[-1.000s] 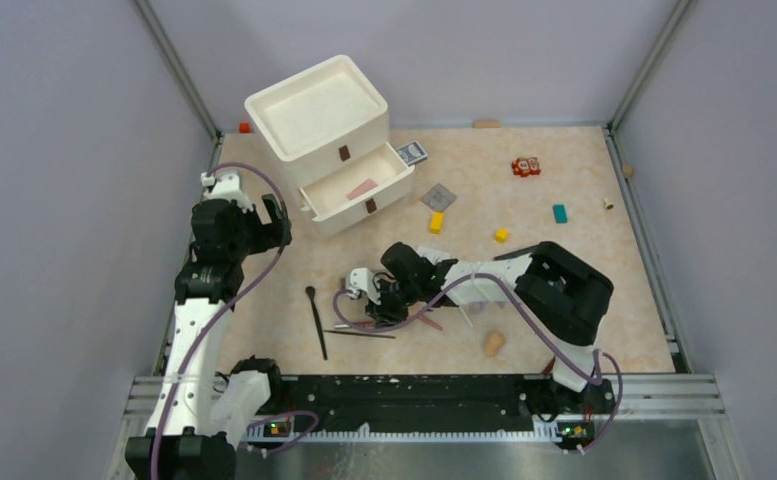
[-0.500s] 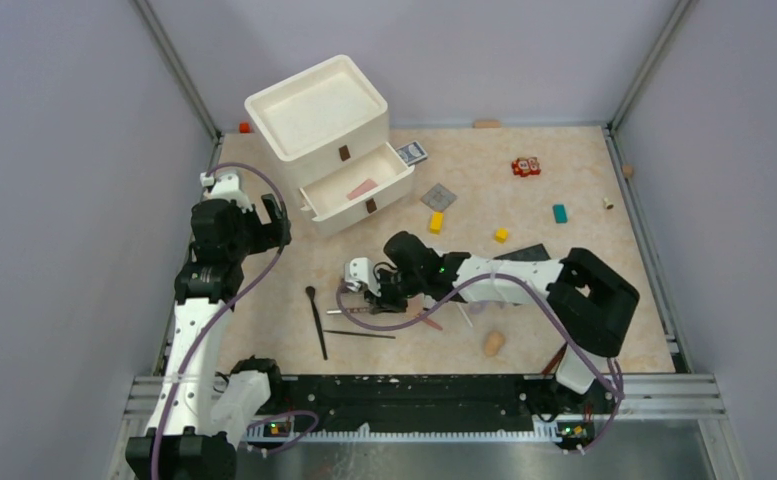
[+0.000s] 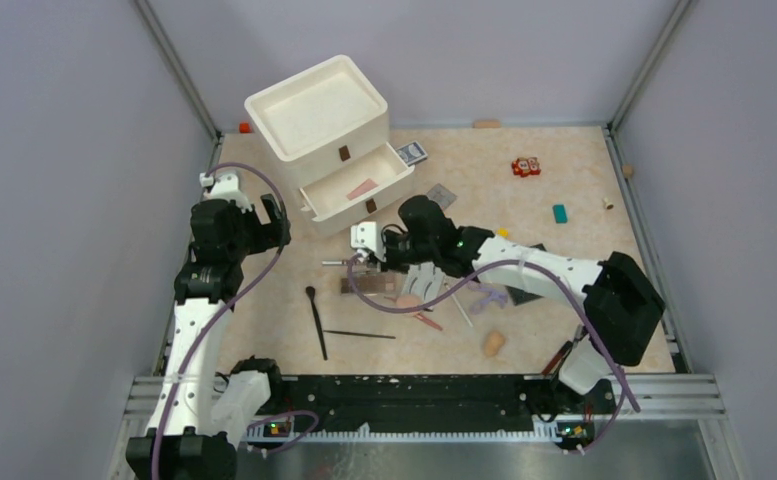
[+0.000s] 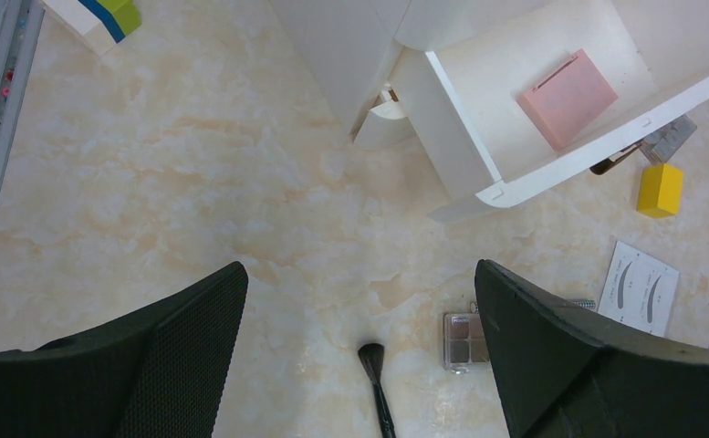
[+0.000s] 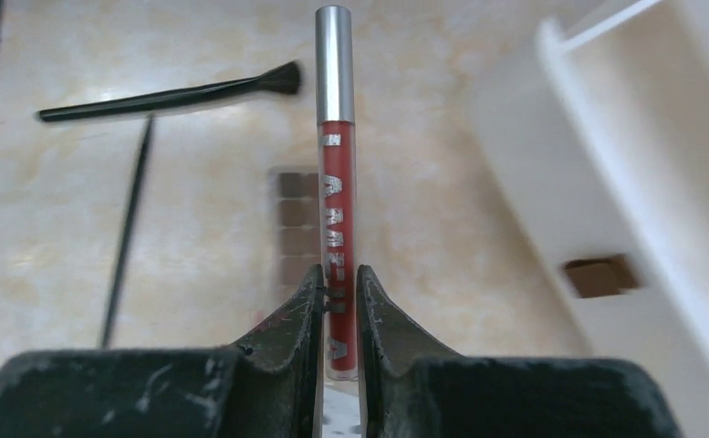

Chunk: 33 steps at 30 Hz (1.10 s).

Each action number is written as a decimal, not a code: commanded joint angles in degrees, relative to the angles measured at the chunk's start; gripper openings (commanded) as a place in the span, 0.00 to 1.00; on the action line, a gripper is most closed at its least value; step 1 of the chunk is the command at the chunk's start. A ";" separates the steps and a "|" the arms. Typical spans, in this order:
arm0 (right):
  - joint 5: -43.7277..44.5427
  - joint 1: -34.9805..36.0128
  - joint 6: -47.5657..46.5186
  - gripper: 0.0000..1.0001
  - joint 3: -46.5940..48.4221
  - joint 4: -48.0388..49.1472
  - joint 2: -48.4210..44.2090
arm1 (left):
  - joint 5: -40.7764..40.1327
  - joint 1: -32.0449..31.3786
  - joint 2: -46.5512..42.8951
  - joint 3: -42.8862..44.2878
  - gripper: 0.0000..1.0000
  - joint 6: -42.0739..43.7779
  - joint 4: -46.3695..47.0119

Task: Organize the makeup
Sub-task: Pick up the makeup from the center of the board, then place the makeup in the drawer.

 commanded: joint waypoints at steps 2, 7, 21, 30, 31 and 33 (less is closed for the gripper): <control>6.19 -3.06 -16.70 0.02 13.19 -5.21 1.92 | 0.07 0.27 -0.61 0.65 0.99 0.41 2.37; 14.85 -4.08 -24.83 0.04 29.76 -18.50 11.33 | -0.29 0.27 -0.84 0.57 0.99 0.49 2.31; 26.70 -4.18 -42.49 0.04 40.70 -16.50 24.27 | -0.20 0.24 -0.61 0.63 0.99 0.50 2.31; 28.88 -4.15 -43.08 0.30 38.56 -7.74 25.37 | -0.55 0.29 -0.88 0.67 0.99 0.50 2.24; 29.06 -4.18 -42.68 0.35 38.08 -7.13 25.09 | -0.49 0.23 -0.87 0.63 0.99 0.50 2.30; 29.21 -4.21 -42.25 0.42 36.34 -5.26 23.89 | -0.30 0.23 -0.79 0.60 0.99 0.50 2.31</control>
